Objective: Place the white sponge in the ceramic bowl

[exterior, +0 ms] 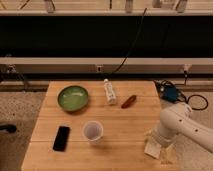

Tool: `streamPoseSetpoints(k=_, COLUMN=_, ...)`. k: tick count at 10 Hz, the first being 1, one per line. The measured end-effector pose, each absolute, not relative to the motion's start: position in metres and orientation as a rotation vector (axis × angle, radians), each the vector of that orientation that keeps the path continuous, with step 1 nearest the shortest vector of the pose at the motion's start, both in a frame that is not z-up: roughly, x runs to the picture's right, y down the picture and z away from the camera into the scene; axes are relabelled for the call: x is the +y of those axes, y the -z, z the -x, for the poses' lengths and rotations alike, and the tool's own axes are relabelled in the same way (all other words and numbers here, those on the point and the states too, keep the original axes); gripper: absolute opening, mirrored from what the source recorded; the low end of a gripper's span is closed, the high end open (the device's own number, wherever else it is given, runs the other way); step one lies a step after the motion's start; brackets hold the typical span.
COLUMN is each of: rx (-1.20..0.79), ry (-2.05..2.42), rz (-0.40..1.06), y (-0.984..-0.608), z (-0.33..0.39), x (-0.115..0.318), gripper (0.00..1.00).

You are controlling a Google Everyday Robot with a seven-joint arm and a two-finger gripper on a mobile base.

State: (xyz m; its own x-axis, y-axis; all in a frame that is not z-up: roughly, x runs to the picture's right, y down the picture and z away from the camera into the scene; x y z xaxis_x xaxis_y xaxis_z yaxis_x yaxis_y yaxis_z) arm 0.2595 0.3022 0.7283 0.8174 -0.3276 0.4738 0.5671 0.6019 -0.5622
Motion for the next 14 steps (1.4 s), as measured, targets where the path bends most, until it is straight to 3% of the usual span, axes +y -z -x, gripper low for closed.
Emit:
streamPoseSetpoints(k=5, rx=-0.352, ry=0.527, rz=0.771, y=-0.746, z=-0.269, x=0.307, gripper=0.80)
streamPoseSetpoints(k=6, rx=-0.353, ry=0.526, rz=0.775, y=-0.748, z=-0.270, x=0.309, gripper=0.75)
streamPoseSetpoints(k=11, rx=-0.366, ry=0.524, rz=0.782, y=-0.747, z=-0.271, x=0.310, gripper=0.25)
streamPoseSetpoints(k=14, rx=-0.382, ry=0.518, rz=0.791, y=-0.742, z=-0.271, x=0.307, gripper=0.01)
